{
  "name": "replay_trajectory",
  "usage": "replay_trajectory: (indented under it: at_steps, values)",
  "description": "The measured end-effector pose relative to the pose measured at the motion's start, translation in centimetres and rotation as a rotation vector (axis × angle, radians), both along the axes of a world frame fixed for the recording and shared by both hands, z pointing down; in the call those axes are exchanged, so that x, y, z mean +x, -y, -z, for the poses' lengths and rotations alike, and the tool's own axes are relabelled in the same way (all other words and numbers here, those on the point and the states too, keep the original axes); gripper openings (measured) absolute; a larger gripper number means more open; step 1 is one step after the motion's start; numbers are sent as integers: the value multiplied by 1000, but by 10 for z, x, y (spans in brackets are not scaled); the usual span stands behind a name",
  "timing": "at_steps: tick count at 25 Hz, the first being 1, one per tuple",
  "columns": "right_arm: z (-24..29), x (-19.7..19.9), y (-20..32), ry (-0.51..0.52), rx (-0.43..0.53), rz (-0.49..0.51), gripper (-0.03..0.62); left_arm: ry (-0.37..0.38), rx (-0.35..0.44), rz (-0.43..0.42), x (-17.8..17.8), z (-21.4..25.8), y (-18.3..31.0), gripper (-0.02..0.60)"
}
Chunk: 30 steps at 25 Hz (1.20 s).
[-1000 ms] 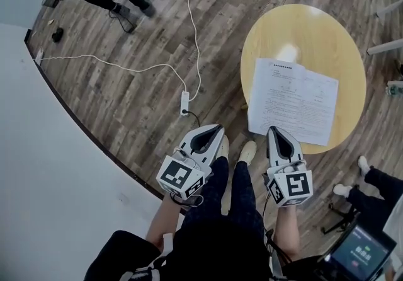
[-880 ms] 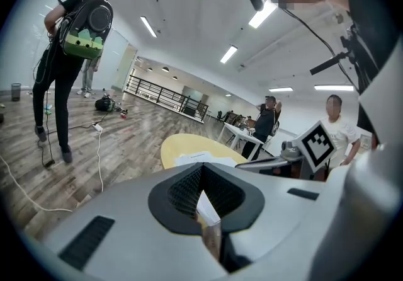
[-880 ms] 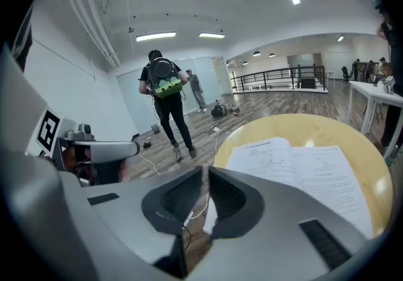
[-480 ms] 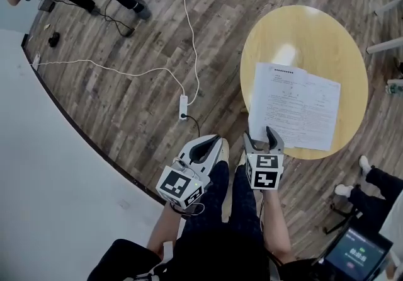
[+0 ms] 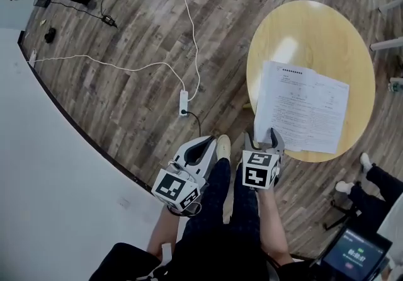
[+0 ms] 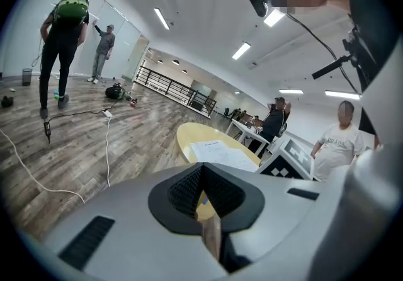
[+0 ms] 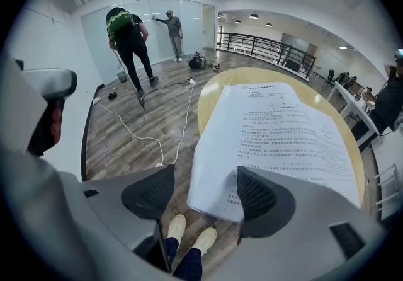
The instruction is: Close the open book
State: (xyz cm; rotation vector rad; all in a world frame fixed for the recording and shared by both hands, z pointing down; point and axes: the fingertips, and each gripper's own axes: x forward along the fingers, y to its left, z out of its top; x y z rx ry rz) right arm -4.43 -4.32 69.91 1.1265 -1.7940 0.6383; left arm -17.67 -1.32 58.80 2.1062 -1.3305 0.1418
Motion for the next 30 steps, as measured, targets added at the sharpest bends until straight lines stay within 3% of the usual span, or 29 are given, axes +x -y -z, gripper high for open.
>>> replay_trajectory:
  at_steps: [6, 13, 15, 19, 25, 30]
  values:
    - [-4, 5, 4, -100, 10, -25, 295, -10, -11, 1, -3, -6, 2, -2]
    - [-5, 8, 7, -123, 24, -41, 290, -12, -17, 4, -6, -11, 3, -2]
    - [-5, 11, 7, -146, 29, -50, 239, -11, -19, 6, -7, -11, 3, -2]
    - [-3, 13, 7, -170, 33, -63, 227, -9, -16, 11, -10, -9, 3, -2]
    - [4, 12, 5, -41, -7, -164, 137, -7, -11, 18, -12, -7, 3, -2]
    - [8, 13, 4, -22, 4, -179, 52, -9, -5, 15, -9, -3, 2, -2]
